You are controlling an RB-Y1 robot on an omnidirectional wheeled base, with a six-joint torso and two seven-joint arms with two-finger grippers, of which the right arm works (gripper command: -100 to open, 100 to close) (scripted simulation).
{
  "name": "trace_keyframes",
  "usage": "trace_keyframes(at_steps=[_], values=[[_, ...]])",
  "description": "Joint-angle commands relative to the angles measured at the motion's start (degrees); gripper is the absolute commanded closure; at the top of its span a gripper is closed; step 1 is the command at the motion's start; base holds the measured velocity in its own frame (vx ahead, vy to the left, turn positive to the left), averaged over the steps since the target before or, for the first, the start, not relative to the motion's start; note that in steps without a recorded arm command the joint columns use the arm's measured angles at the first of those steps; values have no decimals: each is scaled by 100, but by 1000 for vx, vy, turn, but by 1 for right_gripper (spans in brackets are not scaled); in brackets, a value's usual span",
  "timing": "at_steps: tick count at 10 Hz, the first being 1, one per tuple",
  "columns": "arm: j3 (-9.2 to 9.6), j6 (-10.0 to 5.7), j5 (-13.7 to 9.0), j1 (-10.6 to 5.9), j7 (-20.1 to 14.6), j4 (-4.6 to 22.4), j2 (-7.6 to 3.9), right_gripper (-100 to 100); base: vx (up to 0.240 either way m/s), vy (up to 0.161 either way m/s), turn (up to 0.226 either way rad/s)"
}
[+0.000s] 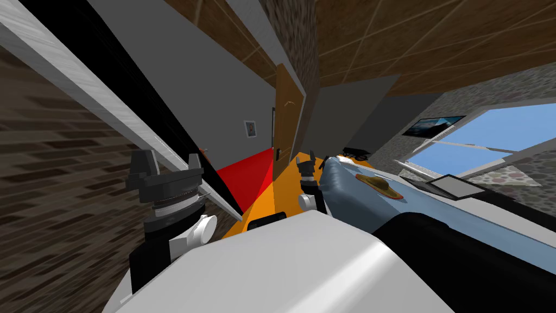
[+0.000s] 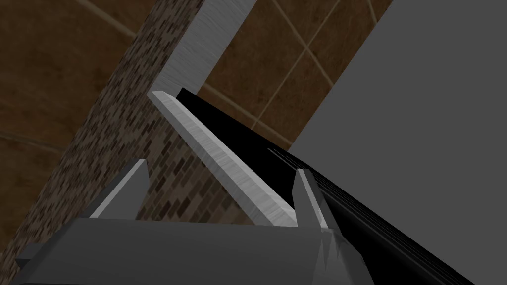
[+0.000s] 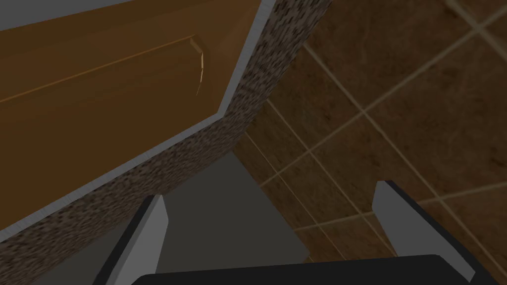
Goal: Push the door open
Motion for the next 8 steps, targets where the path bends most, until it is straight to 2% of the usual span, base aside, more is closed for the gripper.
trace_keyframes(at_steps=[1,5,8], values=[[25,-7,-10,-98,-16,179,-59,-100,31,-60,83],[86,-25,-36,-336,-56,614,-189,-100,35,-116,79],[136,-40,-57,-530,-89,968,-289,-100,45,-84,71]])
